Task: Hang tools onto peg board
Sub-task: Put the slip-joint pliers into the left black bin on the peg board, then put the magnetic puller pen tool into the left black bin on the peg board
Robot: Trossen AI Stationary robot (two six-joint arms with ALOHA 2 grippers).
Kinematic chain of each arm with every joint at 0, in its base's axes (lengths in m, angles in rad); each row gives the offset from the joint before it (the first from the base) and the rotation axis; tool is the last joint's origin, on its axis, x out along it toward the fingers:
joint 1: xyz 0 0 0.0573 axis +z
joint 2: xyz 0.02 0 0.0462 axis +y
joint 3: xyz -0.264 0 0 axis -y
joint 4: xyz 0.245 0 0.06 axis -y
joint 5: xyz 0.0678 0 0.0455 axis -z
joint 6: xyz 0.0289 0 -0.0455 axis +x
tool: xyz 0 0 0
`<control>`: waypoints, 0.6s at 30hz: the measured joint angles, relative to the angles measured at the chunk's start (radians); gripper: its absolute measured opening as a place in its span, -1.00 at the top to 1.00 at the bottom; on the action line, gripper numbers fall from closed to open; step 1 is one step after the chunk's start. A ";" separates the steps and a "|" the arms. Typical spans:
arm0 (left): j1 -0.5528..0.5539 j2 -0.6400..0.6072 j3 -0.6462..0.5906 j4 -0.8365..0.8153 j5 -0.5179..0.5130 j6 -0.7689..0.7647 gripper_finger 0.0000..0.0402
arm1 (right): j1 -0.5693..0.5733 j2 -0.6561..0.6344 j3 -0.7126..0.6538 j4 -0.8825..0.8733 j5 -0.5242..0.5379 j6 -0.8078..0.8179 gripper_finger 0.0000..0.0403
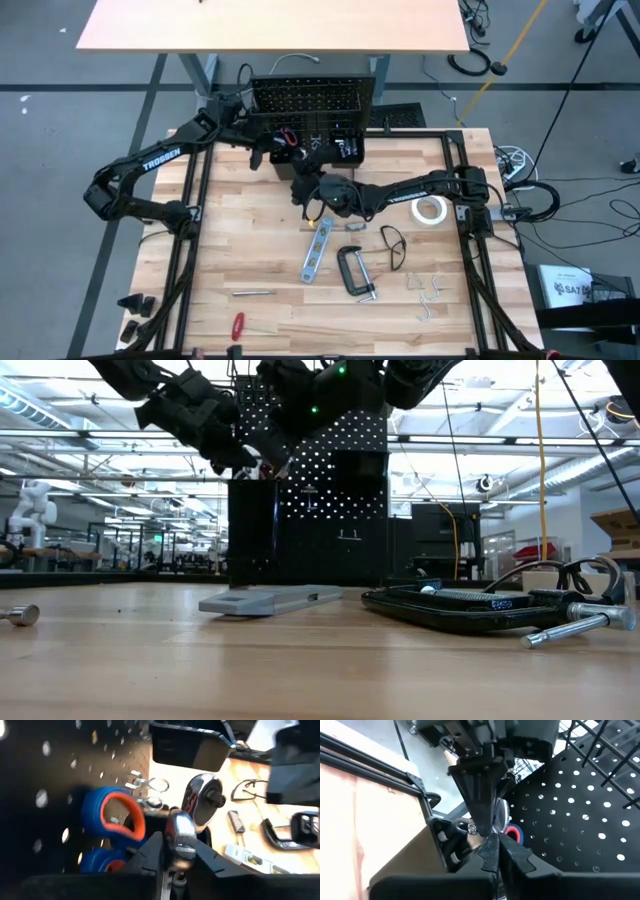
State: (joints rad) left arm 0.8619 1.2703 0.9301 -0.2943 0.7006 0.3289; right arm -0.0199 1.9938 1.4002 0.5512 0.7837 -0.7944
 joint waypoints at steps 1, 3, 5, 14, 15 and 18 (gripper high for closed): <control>-0.001 -0.004 -0.001 -0.005 -0.020 -0.011 0.63 | 0.001 0.000 0.000 -0.001 0.000 0.000 1.00; 0.000 -0.016 -0.001 -0.007 -0.072 -0.030 0.53 | 0.001 0.000 0.000 -0.001 0.000 0.001 1.00; -0.002 -0.030 -0.001 -0.011 -0.128 -0.073 0.44 | 0.001 0.000 0.000 -0.001 0.001 0.001 1.00; 0.002 -0.165 -0.003 -0.052 -0.161 -0.086 0.35 | 0.006 -0.051 0.000 -0.088 0.009 0.098 1.00; 0.002 -0.185 -0.003 -0.065 -0.161 -0.088 0.35 | 0.008 -0.063 0.000 -0.111 0.011 0.116 1.00; 0.002 -0.252 -0.003 -0.110 -0.163 -0.088 0.34 | 0.022 -0.109 0.000 -0.214 0.032 0.163 1.00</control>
State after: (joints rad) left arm 0.8635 1.0181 0.9276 -0.4039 0.5381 0.2406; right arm 0.0018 1.8853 1.3998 0.3374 0.8154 -0.6314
